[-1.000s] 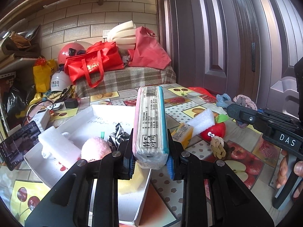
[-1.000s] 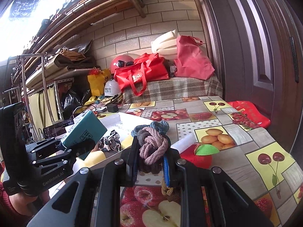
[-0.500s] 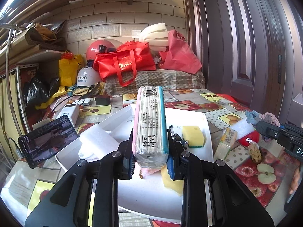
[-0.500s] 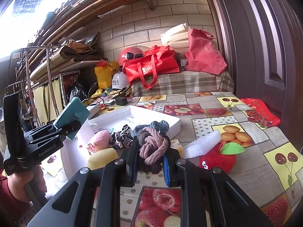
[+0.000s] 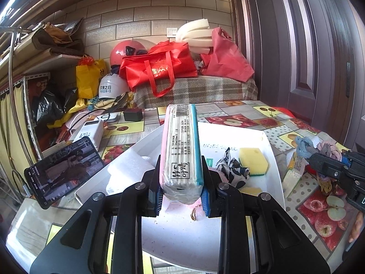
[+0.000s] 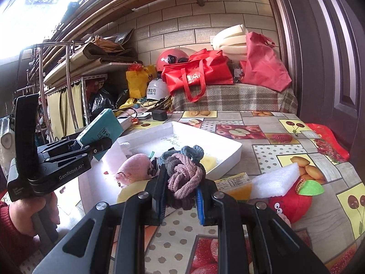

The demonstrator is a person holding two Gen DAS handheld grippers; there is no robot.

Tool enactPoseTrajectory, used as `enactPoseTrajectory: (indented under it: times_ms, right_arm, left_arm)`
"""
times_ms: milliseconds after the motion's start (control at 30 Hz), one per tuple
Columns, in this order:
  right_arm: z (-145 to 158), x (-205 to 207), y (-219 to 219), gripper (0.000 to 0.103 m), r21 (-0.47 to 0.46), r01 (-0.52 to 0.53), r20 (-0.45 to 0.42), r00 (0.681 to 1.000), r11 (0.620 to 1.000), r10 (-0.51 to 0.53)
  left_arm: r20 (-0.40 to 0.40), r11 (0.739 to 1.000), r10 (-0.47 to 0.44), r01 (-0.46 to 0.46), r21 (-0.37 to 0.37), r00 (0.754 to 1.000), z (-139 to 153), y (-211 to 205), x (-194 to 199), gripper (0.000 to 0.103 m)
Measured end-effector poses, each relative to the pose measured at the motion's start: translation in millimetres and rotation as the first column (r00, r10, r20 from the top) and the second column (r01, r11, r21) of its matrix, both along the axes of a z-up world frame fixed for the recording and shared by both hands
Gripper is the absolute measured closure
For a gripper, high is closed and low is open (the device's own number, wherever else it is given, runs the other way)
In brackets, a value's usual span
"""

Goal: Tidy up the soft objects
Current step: 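Carry the tissue pack over the box while the right tool carries the rope toy there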

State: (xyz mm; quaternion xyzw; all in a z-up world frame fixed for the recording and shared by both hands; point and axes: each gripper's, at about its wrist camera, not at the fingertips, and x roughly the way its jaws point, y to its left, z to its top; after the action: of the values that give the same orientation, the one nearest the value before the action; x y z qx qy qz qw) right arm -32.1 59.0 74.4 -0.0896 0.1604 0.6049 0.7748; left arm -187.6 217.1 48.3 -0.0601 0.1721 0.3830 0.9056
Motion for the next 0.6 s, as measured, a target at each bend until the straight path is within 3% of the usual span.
enactPoseTrajectory:
  times_ms: [200,600]
  right_arm:
    - [0,-9,14,0.083,-0.005,-0.025,0.016,1.0,1.0,0.025]
    - [-3,0,63,0.083,-0.029,-0.002,-0.055,0.998,1.0,0.0]
  left_arm:
    - [0.006,0.999,0.009,-0.008,-0.034,1.0,-1,13,-1,0.077]
    - [-0.016,1.0,0.016,-0.016,-0.026,1.0,-1,28,10,0.077]
